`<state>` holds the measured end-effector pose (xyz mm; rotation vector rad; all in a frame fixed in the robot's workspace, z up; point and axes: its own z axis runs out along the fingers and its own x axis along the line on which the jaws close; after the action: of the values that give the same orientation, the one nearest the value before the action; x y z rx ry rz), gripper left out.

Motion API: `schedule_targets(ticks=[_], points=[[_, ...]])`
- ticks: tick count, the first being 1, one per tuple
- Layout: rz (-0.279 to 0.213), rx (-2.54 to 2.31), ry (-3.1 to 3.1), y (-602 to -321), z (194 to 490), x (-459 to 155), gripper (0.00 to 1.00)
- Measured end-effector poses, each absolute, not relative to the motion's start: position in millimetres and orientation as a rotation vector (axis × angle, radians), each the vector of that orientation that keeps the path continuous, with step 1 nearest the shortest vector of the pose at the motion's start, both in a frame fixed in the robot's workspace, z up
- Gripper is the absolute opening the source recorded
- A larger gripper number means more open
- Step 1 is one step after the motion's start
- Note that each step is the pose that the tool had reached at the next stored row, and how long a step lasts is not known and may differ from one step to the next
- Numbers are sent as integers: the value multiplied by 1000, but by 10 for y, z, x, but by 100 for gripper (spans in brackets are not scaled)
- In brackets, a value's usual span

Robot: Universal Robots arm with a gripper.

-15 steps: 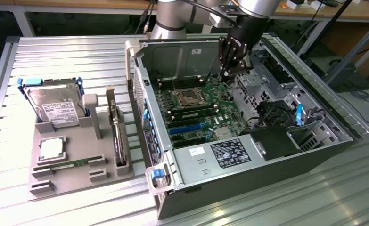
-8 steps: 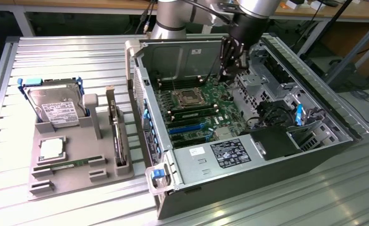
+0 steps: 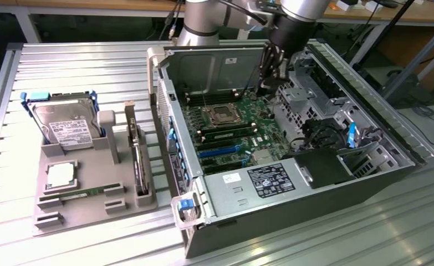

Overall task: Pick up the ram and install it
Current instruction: 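Press down the ram until it locks into place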

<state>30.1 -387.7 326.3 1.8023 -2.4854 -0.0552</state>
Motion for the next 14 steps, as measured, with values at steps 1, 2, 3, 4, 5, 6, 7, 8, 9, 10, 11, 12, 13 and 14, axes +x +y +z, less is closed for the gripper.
schedule_targets(ticks=[1, 2, 3, 4, 5, 6, 7, 8, 9, 10, 11, 12, 13, 14], points=[[-56, 1779, -2503, -3877, 3263, 301, 11], [-57, 1767, -2511, -3877, 3263, 301, 11], [-57, 1754, -2521, -3877, 3263, 301, 11], [-58, 1736, -2533, -3876, 3263, 301, 11], [-59, 1720, -2544, -3876, 3263, 301, 11], [-60, 1701, -2558, -3877, 3264, 301, 11], [-61, 1678, -2573, -3877, 3263, 301, 11], [-61, 1657, -2587, -3877, 3263, 301, 11], [-62, 1638, -2599, -3877, 3263, 301, 11], [-63, 1607, -2619, -3876, 3263, 301, 11], [-65, 1582, -2635, -3876, 3263, 301, 11], [-66, 1554, -2652, -3877, 3263, 301, 11], [-67, 1518, -2674, -3877, 3263, 301, 11], [-69, 1477, -2697, -3876, 3263, 301, 11]])
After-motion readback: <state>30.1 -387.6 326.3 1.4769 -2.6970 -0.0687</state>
